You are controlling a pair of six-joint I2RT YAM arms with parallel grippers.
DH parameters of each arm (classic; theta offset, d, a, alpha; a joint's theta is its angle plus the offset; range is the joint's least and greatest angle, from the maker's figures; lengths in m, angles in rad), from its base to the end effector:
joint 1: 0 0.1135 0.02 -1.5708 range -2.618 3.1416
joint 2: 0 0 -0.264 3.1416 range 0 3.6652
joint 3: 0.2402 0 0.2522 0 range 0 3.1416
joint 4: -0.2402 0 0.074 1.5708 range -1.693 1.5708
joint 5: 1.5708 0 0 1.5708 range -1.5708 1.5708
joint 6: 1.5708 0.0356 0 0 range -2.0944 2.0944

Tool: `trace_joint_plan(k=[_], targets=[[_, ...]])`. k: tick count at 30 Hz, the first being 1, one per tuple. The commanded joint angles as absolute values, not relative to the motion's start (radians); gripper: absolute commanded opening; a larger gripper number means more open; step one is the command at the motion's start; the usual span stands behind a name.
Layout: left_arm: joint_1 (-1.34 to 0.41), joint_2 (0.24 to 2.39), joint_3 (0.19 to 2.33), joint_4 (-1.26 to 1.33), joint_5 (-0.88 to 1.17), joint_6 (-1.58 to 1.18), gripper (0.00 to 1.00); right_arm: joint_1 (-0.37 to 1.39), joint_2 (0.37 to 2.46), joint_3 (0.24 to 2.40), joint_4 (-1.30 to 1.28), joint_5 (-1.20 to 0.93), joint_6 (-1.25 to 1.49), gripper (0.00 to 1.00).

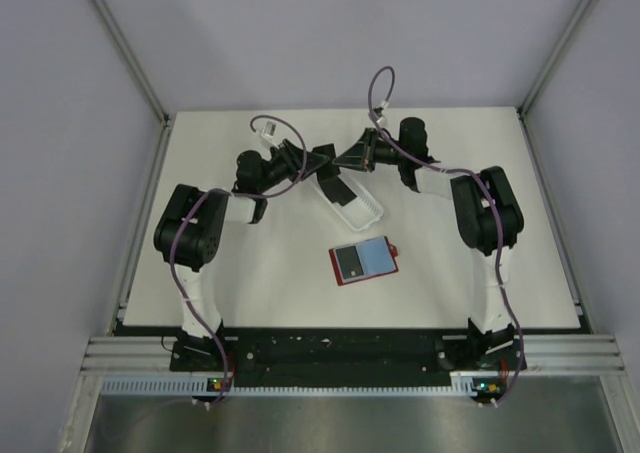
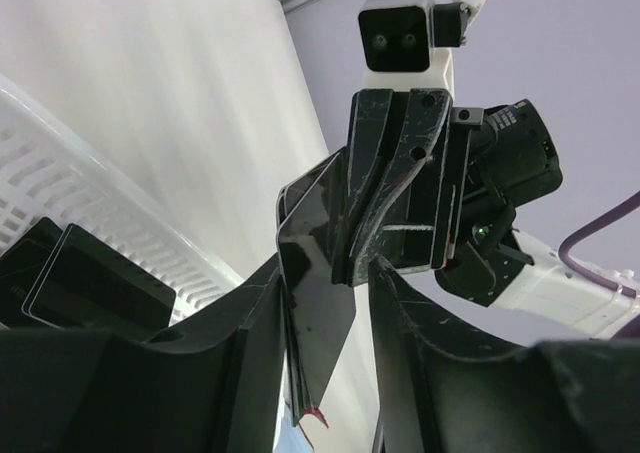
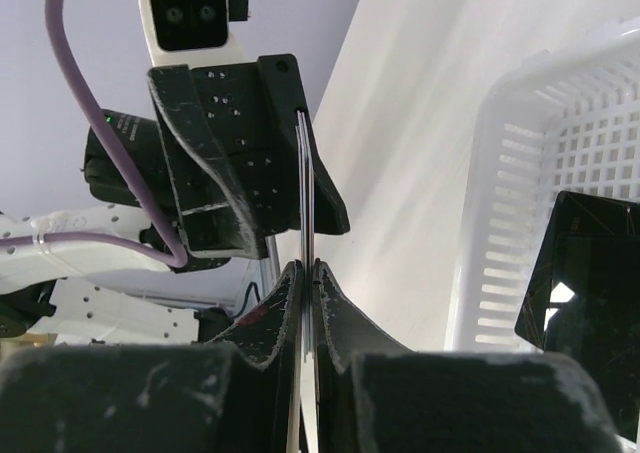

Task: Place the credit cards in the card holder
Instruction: Pick up the credit card from the storage box.

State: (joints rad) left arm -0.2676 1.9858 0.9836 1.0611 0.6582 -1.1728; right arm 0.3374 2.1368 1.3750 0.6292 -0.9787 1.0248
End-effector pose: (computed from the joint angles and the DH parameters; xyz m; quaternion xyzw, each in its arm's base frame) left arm 0.3905 -0.1296 0.1870 -0.0724 0.6866 -0.6208 0.3714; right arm 0.4368 0.1845 0.1983 -0.0677 0.7296 0.6408 0.2290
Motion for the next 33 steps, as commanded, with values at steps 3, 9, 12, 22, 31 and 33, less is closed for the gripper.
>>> trace_joint_plan(k=[3,9,12,22,31,33], targets=[[-0.272,1.991,0.956,1.190,0.695,-1.221,0.31,0.351,2.145,1.405,0.672,-0.973,1.020,0.00],[-0.272,1.999,0.954,1.190,0.692,-1.235,0.13,0.351,2.131,1.397,0.626,-0.957,0.983,0.00],[-0.272,2.006,0.954,1.192,0.692,-1.243,0.03,0.350,2.120,1.384,0.606,-0.945,0.960,0.07],[-0.272,2.013,0.954,1.172,0.677,-1.224,0.00,0.339,2.106,1.358,0.612,-0.960,0.951,0.25],[-0.268,1.994,0.979,1.132,0.658,-1.178,0.00,0.337,2.048,1.279,0.578,-0.945,0.897,0.28],[-0.267,1.990,0.980,1.123,0.658,-1.169,0.00,0.337,2.042,1.267,0.581,-0.943,0.896,0.29]])
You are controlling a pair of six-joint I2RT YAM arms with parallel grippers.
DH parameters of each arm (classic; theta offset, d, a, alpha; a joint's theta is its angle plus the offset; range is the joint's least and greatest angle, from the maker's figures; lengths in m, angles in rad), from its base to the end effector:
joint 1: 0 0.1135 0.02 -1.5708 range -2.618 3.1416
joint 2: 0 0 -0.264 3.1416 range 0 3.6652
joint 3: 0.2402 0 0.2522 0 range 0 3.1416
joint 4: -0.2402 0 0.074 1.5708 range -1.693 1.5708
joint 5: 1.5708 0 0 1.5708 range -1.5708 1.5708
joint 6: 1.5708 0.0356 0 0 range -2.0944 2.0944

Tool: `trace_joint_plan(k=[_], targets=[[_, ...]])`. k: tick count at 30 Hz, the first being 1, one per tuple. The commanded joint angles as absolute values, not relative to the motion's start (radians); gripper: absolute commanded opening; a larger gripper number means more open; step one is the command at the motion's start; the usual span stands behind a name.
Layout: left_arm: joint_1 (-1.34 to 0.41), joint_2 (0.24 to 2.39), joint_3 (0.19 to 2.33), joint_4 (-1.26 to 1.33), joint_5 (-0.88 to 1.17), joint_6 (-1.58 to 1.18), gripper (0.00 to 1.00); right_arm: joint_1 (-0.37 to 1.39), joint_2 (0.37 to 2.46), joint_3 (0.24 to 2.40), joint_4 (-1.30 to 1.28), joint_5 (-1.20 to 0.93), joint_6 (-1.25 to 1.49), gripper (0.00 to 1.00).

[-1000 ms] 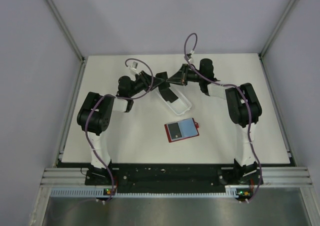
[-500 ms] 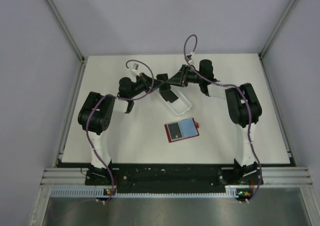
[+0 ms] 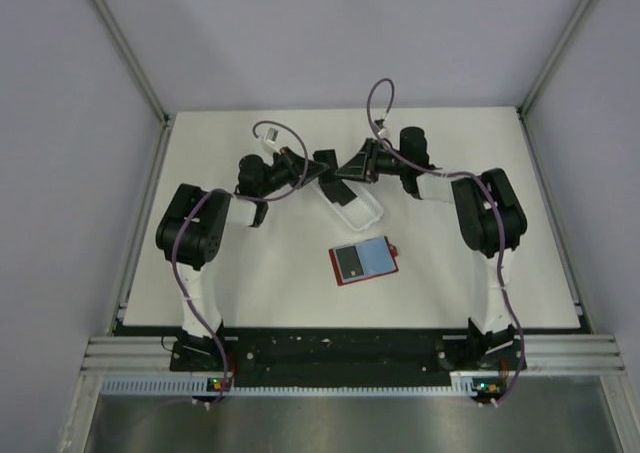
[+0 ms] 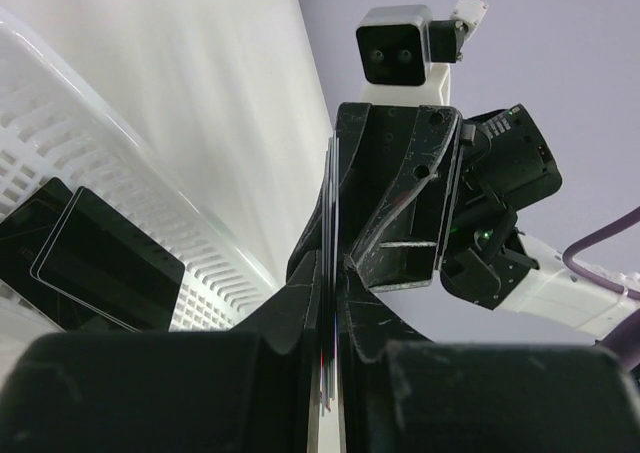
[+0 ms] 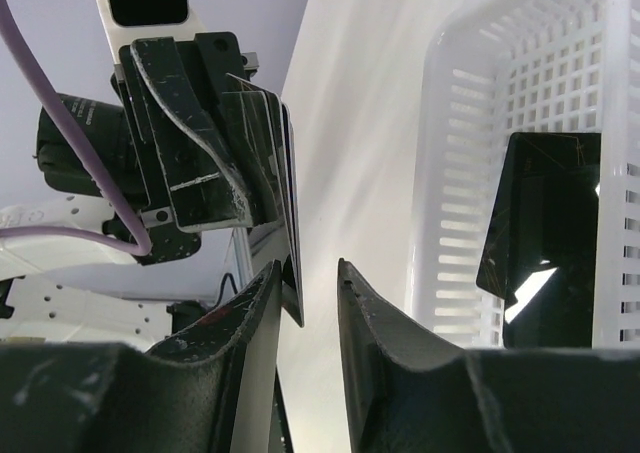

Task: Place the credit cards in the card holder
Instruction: Pick up the credit card from the storage box.

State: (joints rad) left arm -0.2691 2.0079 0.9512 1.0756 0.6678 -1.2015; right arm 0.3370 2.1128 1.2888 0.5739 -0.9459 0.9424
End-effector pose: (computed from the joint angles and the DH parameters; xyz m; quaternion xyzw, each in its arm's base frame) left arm 0.3859 -0.1293 0.1708 -0.0885 0.6962 -0.6226 0.3461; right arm 0.4232 0.1788 0.1772 -0.0571 0.7544 0.6146 0.2233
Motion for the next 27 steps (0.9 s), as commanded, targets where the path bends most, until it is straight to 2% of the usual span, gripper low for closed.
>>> trace_joint_plan(k=[1,10,17,27], targets=[[-0.267,1.990,0.979,1.121,0.658,-1.169,0.00,0.337,2.037,1.263,0.581,-0.943,0.897,0.29],[-0.262,1.982,0.969,1.134,0.649,-1.172,0.00,0.337,2.020,1.232,0.629,-0.954,0.926,0.29],[-0.261,1.977,0.968,1.135,0.643,-1.175,0.00,0.336,2.019,1.218,0.660,-0.957,0.945,0.24],[-0.261,1.979,0.942,1.193,0.603,-1.215,0.00,0.339,2.046,1.183,0.833,-0.965,1.068,0.24]])
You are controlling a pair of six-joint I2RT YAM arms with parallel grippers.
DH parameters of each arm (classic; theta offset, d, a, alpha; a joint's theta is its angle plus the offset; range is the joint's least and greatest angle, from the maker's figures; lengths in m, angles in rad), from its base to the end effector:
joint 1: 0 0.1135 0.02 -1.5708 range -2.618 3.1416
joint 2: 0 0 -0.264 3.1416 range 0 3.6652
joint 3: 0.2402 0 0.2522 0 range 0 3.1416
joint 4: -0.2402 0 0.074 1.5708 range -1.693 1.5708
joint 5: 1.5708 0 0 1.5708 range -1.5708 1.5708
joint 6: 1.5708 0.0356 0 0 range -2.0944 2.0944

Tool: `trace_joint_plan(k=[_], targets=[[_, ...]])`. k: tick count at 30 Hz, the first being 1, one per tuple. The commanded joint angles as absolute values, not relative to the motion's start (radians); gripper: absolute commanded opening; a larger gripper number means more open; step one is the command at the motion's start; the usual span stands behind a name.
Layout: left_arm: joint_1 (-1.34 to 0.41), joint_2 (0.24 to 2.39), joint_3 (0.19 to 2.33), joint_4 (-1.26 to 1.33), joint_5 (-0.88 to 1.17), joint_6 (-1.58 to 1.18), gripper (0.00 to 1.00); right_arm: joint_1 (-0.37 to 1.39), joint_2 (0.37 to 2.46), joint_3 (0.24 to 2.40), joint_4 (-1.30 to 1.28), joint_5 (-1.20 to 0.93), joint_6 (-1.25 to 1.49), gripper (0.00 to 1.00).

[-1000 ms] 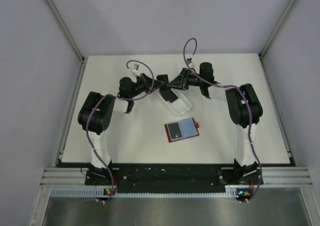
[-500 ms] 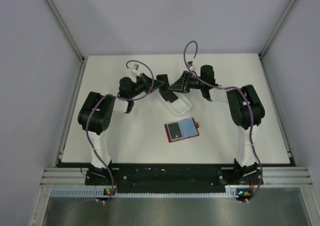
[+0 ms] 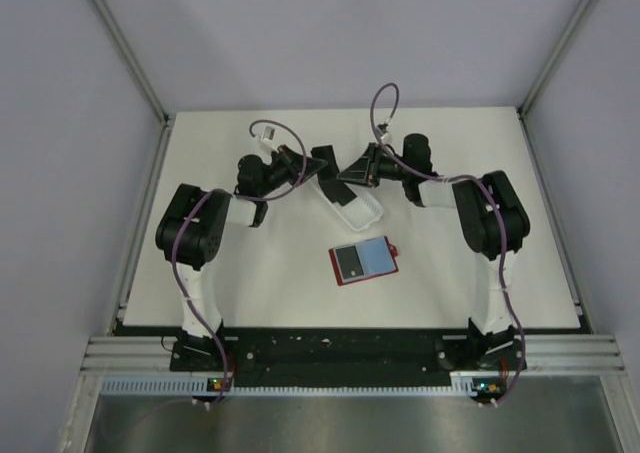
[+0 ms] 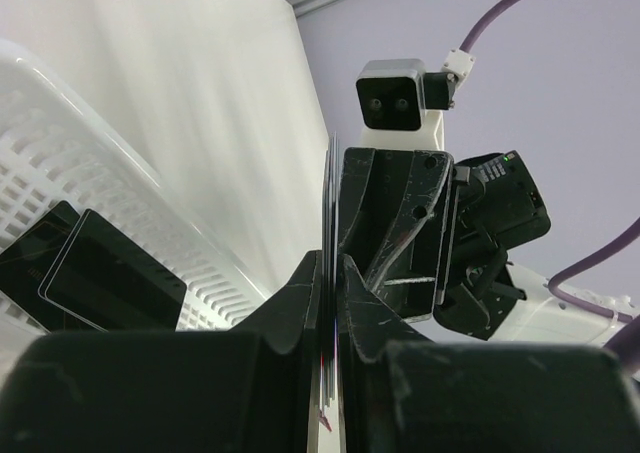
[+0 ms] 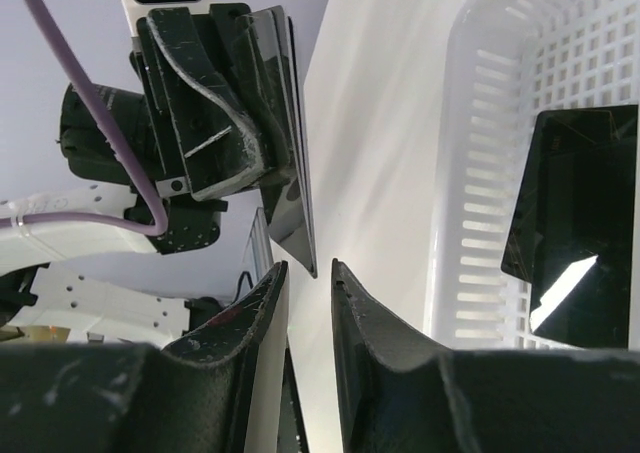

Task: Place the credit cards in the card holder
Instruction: Pick up the credit card from the storage box.

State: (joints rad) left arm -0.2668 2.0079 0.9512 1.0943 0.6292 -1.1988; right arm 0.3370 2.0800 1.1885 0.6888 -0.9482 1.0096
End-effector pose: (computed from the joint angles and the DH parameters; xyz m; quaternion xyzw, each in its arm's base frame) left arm 0.3872 -0.1276 0.1728 -0.0973 0.6894 -0.6177 0.3655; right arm 0.4077 0.1735 0.1720 -0.0448 0.7461 0.6272 0.2189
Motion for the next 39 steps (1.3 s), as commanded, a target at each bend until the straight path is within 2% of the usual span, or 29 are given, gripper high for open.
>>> trace_joint_plan(k=[1,39], targets=[[-0.261,1.979,0.937,1.196,0.597,-1.218,0.00,0.339,2.051,1.184,0.847,-0.968,1.081,0.23],[-0.261,1.959,0.899,1.235,0.529,-1.253,0.00,0.393,2.102,1.241,0.841,-0.973,1.089,0.20]])
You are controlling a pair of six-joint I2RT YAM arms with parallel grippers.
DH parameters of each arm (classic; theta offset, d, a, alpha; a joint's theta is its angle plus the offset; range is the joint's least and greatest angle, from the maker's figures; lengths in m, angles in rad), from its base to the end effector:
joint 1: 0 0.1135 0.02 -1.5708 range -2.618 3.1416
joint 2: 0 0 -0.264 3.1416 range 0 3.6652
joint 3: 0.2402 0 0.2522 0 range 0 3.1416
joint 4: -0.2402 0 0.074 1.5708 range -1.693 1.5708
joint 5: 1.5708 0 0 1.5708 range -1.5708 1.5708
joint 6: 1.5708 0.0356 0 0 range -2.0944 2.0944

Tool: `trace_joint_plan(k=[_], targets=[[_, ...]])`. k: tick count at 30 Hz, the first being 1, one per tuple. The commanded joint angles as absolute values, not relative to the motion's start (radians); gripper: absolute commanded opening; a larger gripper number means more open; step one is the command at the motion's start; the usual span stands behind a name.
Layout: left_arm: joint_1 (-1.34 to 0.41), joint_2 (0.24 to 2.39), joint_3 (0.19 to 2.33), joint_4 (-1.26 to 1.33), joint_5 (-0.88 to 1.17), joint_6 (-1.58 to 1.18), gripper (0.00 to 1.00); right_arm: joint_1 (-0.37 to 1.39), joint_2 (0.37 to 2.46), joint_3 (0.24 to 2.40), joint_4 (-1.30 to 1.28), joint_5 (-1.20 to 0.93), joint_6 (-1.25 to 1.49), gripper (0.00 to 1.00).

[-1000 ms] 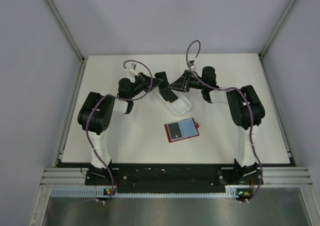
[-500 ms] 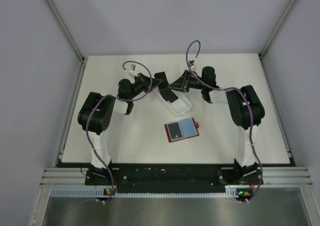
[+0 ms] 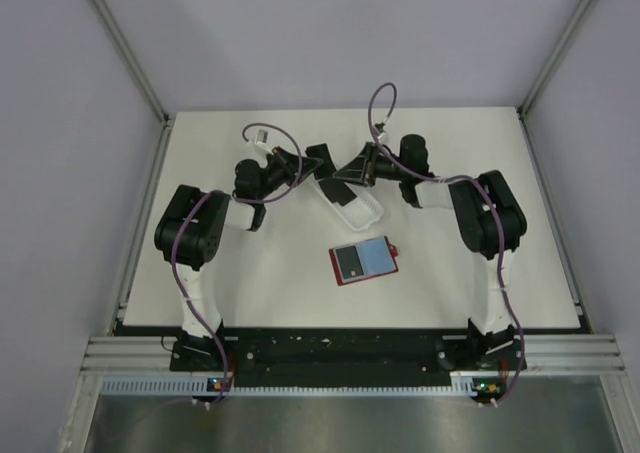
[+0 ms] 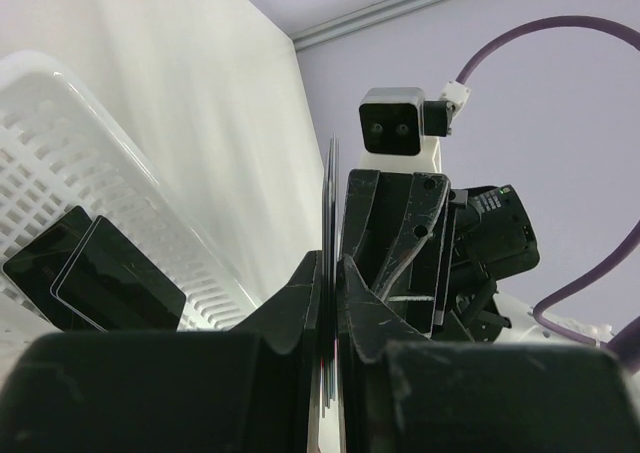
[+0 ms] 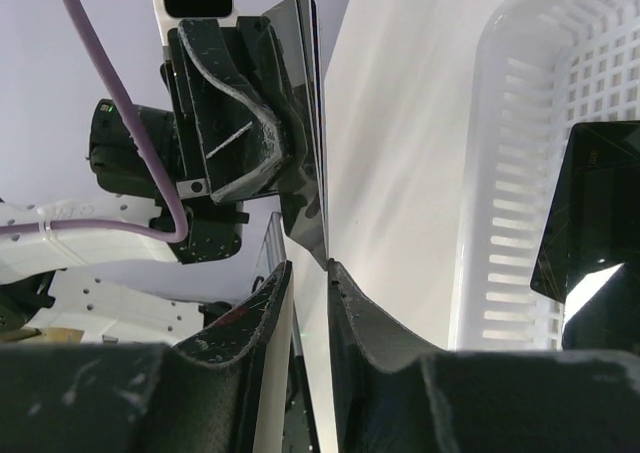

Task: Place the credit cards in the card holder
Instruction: Pick up the credit card from the storage box.

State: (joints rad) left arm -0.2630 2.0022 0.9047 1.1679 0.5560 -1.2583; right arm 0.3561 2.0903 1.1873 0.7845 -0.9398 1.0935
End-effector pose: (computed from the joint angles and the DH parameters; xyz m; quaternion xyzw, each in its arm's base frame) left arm 0.3808 -0.1220 0.1700 -0.1365 0.6719 -0.6205 0.3806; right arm 0.4063 0.1818 0.1763 -0.0402 0.7302 0.6460 0.2187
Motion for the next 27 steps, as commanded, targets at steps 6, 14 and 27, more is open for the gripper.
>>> trace_joint_plan(k=[6,14,27], targets=[[-0.261,1.962,0.902,1.238,0.532,-1.256,0.00,0.396,2.105,1.249,0.838,-0.971,1.089,0.20],[-0.261,1.960,0.893,1.249,0.538,-1.264,0.00,0.396,2.114,1.258,0.838,-0.959,1.091,0.20],[-0.261,1.959,0.887,1.261,0.535,-1.276,0.00,0.397,2.112,1.249,0.828,-0.959,1.081,0.26]])
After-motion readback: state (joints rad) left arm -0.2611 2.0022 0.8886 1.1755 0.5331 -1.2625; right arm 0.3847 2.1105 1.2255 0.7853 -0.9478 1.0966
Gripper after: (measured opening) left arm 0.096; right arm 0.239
